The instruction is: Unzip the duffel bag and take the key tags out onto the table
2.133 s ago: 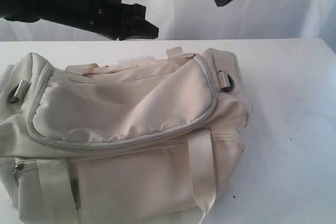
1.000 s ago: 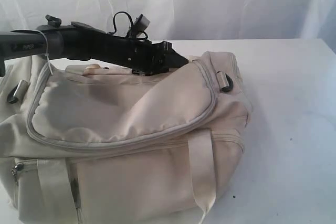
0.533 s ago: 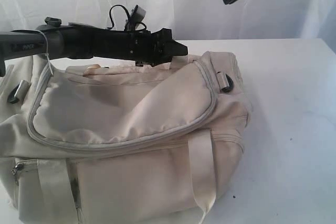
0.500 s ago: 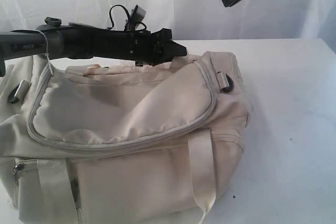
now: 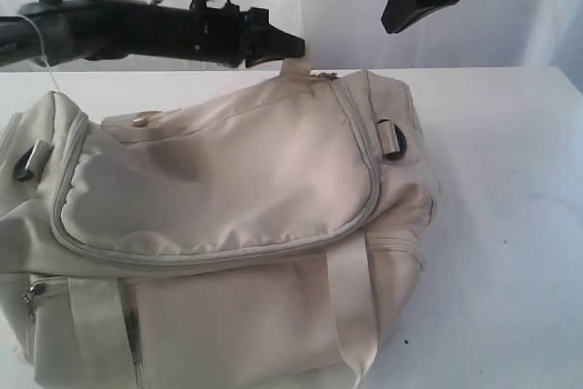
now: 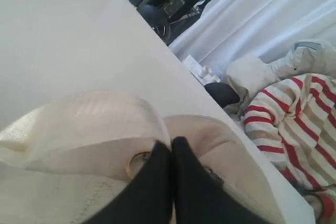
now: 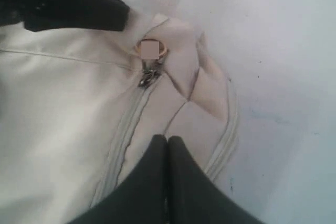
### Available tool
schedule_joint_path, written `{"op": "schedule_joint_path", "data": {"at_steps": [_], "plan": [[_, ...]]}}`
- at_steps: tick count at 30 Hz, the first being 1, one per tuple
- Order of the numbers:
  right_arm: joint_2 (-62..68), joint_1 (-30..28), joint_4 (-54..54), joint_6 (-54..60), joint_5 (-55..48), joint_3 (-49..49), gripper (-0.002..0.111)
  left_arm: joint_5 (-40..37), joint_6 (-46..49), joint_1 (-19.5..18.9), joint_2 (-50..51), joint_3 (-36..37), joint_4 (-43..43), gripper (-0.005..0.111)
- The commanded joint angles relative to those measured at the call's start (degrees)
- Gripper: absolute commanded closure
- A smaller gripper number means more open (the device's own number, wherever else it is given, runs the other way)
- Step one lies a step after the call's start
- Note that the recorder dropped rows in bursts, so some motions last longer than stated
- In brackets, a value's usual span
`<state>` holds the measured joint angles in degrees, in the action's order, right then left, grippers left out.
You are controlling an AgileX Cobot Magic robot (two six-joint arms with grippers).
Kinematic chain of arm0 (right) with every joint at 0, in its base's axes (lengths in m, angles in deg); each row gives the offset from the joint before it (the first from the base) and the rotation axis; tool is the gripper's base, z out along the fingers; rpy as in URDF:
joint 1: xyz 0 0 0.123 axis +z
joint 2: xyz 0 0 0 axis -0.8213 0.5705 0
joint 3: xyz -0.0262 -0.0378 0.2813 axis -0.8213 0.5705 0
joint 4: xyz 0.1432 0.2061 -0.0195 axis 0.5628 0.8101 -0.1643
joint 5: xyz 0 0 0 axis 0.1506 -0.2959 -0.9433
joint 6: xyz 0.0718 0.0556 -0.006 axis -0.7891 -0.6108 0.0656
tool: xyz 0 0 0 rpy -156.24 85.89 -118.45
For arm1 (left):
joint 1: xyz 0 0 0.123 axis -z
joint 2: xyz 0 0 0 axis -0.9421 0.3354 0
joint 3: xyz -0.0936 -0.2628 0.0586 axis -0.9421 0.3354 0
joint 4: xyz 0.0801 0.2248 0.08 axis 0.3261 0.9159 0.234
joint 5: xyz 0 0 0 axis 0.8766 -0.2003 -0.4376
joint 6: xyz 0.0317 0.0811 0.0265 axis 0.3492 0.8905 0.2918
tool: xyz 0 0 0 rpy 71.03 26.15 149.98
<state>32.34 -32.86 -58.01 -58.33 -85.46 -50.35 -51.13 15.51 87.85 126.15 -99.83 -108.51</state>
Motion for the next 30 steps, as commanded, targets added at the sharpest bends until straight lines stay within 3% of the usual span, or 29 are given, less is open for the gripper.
{"op": "schedule_joint_path", "data": {"at_steps": [1, 6, 15, 20, 26, 30], "plan": [[1.4, -0.2, 0.4, 0.5, 3.8, 0.3, 0.108, -5.7, 0.6, -0.8, -4.3, -2.5, 0.6, 0.107], [5.2, -0.2, 5.7, 0.5, 6.3, 0.3, 0.102, -6.7, 0.6, -0.8, -5.2, -3.2, 2.6, 0.107], [11.6, -0.2, 13.8, 2.1, 11.6, 0.3, 0.048, -8.0, 0.6, -0.8, -5.2, -3.2, 3.1, 0.107], [13.9, -0.2, 20.9, 10.5, 11.6, 0.3, 0.047, -8.0, 0.6, -0.8, -5.2, -3.2, 3.5, 0.107], [15.6, -0.2, 21.2, 11.2, 16.2, 0.3, 0.048, -8.0, 0.6, -0.8, -5.2, -3.2, 3.5, 0.107], [16.2, -0.2, 21.2, 11.1, 17.2, 0.3, 0.064, -7.9, 0.6, -0.8, -5.2, -3.2, 3.5, 0.107]]}}
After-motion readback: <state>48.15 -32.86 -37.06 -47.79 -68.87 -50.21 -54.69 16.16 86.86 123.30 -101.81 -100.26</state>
